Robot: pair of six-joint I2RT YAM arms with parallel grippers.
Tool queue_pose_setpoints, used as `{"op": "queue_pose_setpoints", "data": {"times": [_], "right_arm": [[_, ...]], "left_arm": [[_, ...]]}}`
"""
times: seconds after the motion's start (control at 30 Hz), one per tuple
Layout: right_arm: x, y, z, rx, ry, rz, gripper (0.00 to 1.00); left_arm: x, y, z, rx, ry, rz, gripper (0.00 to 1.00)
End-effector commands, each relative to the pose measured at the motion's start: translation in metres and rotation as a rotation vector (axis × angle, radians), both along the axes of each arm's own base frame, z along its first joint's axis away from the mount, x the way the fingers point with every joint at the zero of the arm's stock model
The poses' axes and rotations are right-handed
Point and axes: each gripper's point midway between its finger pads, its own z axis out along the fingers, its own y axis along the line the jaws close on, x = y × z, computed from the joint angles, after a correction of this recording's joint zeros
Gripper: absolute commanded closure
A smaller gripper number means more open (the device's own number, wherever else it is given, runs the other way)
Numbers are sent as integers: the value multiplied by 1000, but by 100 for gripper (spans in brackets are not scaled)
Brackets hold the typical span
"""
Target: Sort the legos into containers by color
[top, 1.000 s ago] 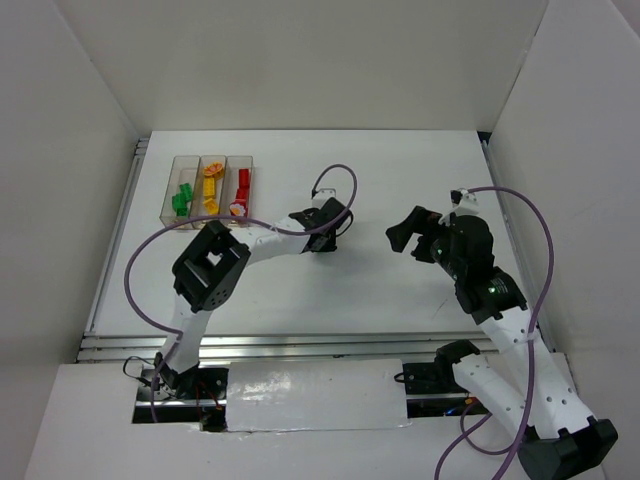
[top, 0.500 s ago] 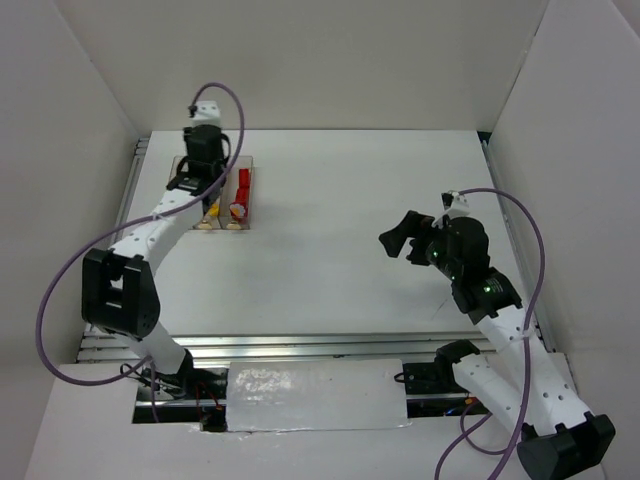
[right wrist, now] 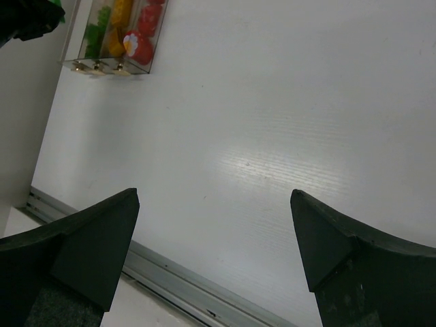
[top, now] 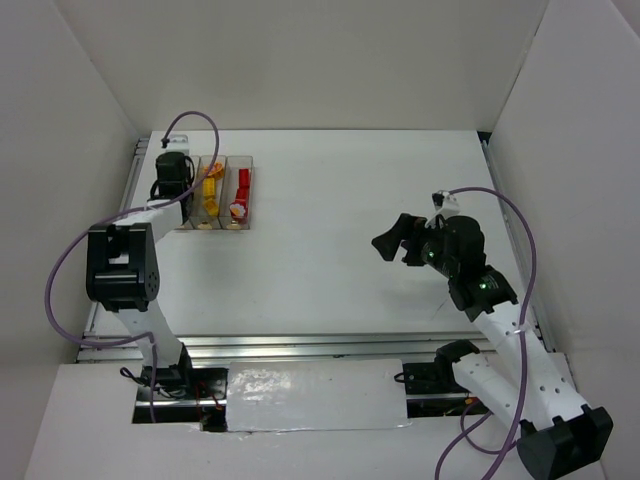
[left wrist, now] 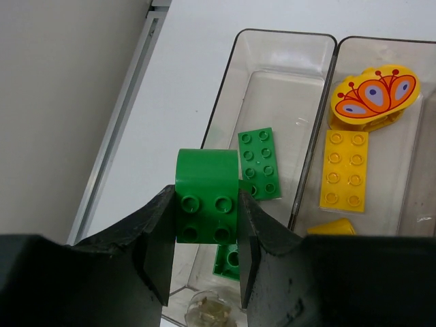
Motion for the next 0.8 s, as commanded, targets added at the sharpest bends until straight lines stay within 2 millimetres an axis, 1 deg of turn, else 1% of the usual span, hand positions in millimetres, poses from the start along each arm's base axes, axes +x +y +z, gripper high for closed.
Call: {"op": "queue_pose_setpoints", "data": {"times": [0.0,0.03,0.07,0.1,0.13,0.17,0.2,0.23,0.33,0.4,0.43,0.5,0.53,0.6,0.63,0.67,0.73,0.77], "right_arm": [[5,7,9,11,-47,38,0],[5,7,9,11,-47,37,0],[6,7,8,9,-43,35,0],[7,7,9,9,-42,35,0],[7,7,10,8,-44,34,0],[7,6,9,5,-40,32,0],[8,6,10,4,-40,27,0],[8,5,9,1,-36,24,0],[9,4,11,-5,-28,16,0],[11,4,15,-6,-34,12,0],[11,3,14,-13,-25,11,0],[13,2,13,-17,-20,2,0],[13,3,10,-18,-12,4,0],[12,5,7,-13,3,17,0],[11,6,6,-12,8,20,0],[11,5,6,-16,12,19,0],[11,4,7,-23,15,13,0],[11,3,6,-24,17,12,0]], "left_arm": [[17,0,9,-49,-87,-37,80],[16,-1,5,-56,-83,-44,60],[15,-1,8,-59,-96,-43,37],[15,-2,10,-59,-101,-46,29],[14,-2,12,-64,-106,-52,22],[14,-4,17,-96,-140,-40,18],[13,-3,27,-101,-163,-37,9],[13,-5,32,-107,-175,-41,1],[12,-5,59,-142,-217,-25,0],[10,-7,83,-143,-239,-28,1],[8,-4,91,-144,-248,-16,0],[3,8,103,-130,-253,46,1],[4,10,103,-118,-252,44,1],[4,18,89,-142,-237,49,1],[6,17,85,-185,-250,42,0],[7,13,76,-211,-241,15,2],[11,6,67,-236,-225,-9,7],[14,7,58,-243,-205,-6,14]]}}
